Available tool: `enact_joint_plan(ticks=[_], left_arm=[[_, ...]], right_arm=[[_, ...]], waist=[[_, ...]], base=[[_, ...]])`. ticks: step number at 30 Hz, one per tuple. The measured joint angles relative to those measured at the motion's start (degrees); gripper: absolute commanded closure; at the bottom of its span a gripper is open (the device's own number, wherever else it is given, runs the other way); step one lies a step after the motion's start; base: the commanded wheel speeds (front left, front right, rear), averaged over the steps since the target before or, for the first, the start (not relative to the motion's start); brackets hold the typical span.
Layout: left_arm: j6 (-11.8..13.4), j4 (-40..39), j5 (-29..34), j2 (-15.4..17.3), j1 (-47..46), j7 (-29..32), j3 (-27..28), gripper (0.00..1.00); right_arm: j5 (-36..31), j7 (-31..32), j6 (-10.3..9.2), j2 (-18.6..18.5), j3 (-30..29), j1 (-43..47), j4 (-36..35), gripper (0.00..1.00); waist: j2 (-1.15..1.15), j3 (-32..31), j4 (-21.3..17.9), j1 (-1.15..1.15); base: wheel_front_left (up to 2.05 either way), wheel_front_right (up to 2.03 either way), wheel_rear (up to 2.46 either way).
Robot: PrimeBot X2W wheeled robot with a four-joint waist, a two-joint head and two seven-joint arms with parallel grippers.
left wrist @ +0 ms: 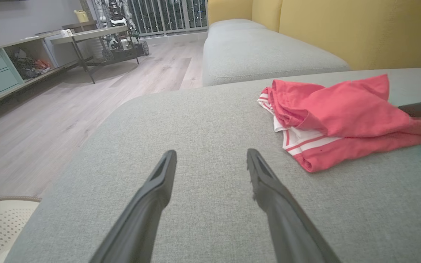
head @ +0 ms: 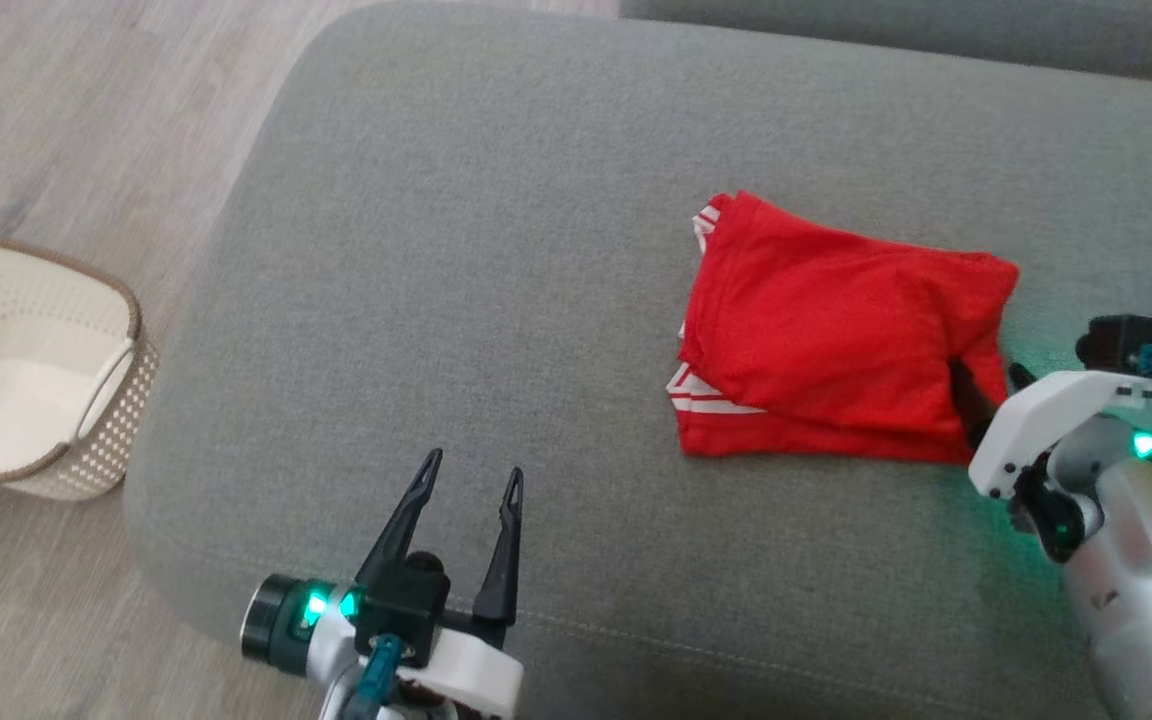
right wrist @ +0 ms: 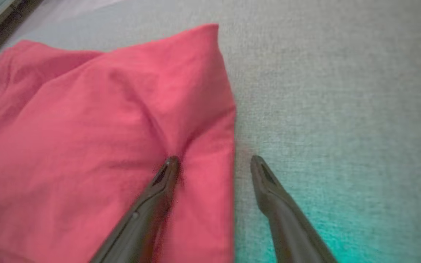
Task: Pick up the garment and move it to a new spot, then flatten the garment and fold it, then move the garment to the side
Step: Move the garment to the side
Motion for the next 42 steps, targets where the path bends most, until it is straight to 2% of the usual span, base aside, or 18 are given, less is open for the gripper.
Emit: enact_joint_plan(ticks=[1,2,3,9,14,23,31,38,39,40,41,42], left_arm=[[0.1,0.0,0.0,0.0,-0.2,0.0,-0.1,0.00],[0.3,0.0,-0.1,0.0,-0.3,0.0,-0.2,0.00],[0.4,0.0,-0.4,0.0,-0.5,0.0,-0.4,0.00],[1.1,0.0,-0.9,-0.1,-0.8,0.0,-0.8,0.00],[1.1,0.0,-0.9,-0.1,-0.8,0.0,-0.6,0.00],[1.0,0.0,-0.9,0.2,-0.8,0.0,0.0,0.00],[0.9,0.0,-0.8,0.5,-0.9,0.0,-0.2,0.00],[0.5,0.3,-0.8,0.5,-2.2,0.0,-0.8,0.00],[0.5,0.3,-0.8,0.5,-2.2,0.0,-0.8,0.00],[0.5,0.3,-0.8,0.5,-2.2,0.0,-0.9,0.00],[0.5,0.3,-0.8,0.5,-2.2,0.0,-0.9,0.00],[0.5,0.4,-0.8,0.5,-2.2,0.0,-1.0,0.00]], right_arm=[[0.5,0.3,0.00,-0.1,0.9,-0.4,0.4,0.17],[1.1,0.3,0.00,-0.3,1.6,-0.8,0.5,0.62],[1.6,0.2,0.00,-0.5,2.1,-1.2,0.5,1.00],[4.9,-4.9,0.00,-0.8,5.3,-1.7,-0.2,1.00],[7.1,-5.8,0.00,-1.3,8.0,-1.7,-3.4,1.00],[7.6,-2.7,0.00,-8.5,10.3,-3.4,-10.2,1.00],[5.3,2.5,0.00,-14.0,5.3,-5.5,-15.8,1.00],[2.7,7.8,0.00,-16.8,-3.3,-5.3,-18.3,1.00],[2.0,8.0,0.00,-16.9,-4.6,-5.2,-18.0,0.95],[0.9,8.2,0.00,-16.9,-6.0,-5.2,-17.4,0.67],[-0.6,8.1,0.00,-17.0,-7.5,-5.2,-16.6,0.00],[-2.4,7.6,0.00,-16.9,-9.2,-5.1,-15.8,0.00]], waist=[[0.00,0.3,0.2,0.00],[0.00,0.6,0.4,0.00],[0.00,0.8,0.4,0.00],[0.00,0.6,-1.1,0.00],[0.00,0.2,-3.4,0.00],[0.00,-0.4,-11.0,0.00],[0.00,-0.2,-17.3,0.00],[0.00,0.5,-19.7,0.00],[0.00,0.6,-19.7,0.00],[0.00,0.6,-19.7,0.00],[0.00,0.6,-19.6,0.00],[0.00,0.7,-19.5,0.00]], base=[[0.00,0.00,0.00],[0.00,0.00,0.00],[0.00,0.00,0.00],[0.00,0.00,0.00],[0.00,0.00,0.00],[0.00,0.00,0.00],[0.00,0.00,0.00],[0.00,0.00,0.00],[0.00,0.00,0.00],[0.00,0.00,0.00],[0.00,0.00,0.00],[0.00,0.00,0.00]])
